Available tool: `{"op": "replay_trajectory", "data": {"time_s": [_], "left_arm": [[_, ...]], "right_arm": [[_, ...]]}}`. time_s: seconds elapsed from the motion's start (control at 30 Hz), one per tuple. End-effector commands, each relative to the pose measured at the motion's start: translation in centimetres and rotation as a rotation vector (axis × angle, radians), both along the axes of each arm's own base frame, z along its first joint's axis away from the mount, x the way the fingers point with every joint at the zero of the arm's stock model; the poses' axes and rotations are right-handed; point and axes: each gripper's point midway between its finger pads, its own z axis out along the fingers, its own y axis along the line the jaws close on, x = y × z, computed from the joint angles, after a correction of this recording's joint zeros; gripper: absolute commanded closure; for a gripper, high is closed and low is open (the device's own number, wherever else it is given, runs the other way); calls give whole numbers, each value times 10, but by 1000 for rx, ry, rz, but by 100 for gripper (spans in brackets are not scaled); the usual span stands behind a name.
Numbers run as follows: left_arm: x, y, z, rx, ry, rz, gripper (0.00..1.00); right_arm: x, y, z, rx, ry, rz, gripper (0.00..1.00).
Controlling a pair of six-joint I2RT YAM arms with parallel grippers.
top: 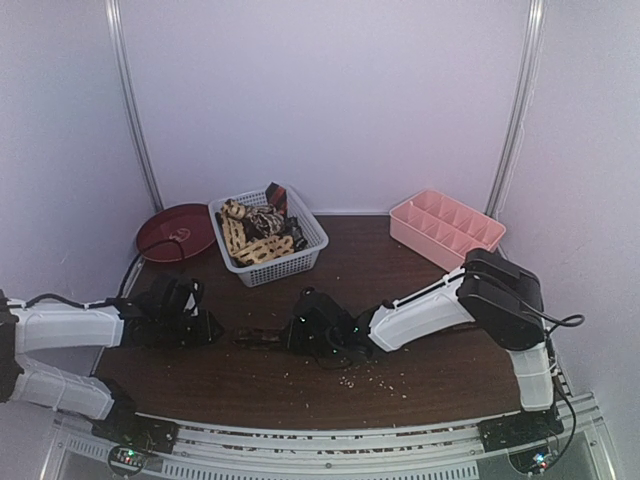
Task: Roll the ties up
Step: Roll the tie at the center of the board.
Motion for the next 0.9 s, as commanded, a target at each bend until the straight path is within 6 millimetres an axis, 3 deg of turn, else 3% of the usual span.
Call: {"op": "replay_trajectory", "data": {"time_s": [0.0,0.3,0.5,0.63,0.87], "left_arm": [[-2,-15,3,-121,-18,-31,70],[-3,-29,-14,-192,14,-54,66],[-1,-34,-21,-223,20,-49,65],[2,-38,-21,-236,21,-54,65],[2,-42,-16,-266,20,-59,63]], "right_arm": [[-15,-1,-18,-22,38,20,79],[-20,8,-9,22,40,41,79],[-15,8,13,35,-8,37,79],[-5,1,23,11,-61,8,79],[4,-12,23,-15,-81,-25,78]]}}
